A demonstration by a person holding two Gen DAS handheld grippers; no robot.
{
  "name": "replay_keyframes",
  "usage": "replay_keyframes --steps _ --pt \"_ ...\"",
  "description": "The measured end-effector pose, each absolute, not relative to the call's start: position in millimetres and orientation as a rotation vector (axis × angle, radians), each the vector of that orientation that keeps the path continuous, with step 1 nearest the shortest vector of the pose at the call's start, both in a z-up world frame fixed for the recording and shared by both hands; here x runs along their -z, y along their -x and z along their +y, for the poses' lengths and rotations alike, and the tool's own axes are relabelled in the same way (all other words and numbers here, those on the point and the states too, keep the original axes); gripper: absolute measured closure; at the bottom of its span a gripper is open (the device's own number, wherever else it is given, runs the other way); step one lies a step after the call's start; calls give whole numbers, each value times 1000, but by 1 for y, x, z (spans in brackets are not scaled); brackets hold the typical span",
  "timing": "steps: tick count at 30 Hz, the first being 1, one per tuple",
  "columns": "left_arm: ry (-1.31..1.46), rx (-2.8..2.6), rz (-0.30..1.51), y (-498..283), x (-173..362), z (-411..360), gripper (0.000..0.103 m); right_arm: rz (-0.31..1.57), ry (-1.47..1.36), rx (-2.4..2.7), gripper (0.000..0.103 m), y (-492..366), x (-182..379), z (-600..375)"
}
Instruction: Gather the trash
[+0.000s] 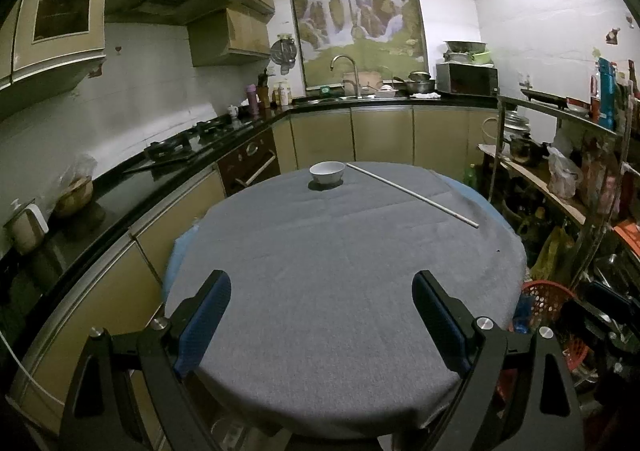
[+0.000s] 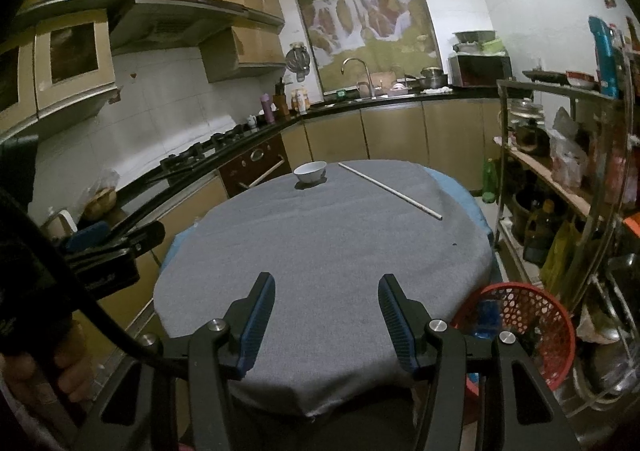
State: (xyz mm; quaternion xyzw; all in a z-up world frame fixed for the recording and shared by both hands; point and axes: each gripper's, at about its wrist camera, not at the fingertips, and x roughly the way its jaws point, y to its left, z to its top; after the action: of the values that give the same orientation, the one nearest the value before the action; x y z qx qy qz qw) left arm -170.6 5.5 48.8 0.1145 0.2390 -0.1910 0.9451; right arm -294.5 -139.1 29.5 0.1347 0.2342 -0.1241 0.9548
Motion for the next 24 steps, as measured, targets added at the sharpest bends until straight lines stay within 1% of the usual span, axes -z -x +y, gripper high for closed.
replay_keyframes --steps 7,24 --pt "-224 382 491 172 -49 7 11 484 -209 322 45 292 -31 -130" --pt "-218 371 491 172 -51 6 11 488 -204 320 45 291 -36 -127"
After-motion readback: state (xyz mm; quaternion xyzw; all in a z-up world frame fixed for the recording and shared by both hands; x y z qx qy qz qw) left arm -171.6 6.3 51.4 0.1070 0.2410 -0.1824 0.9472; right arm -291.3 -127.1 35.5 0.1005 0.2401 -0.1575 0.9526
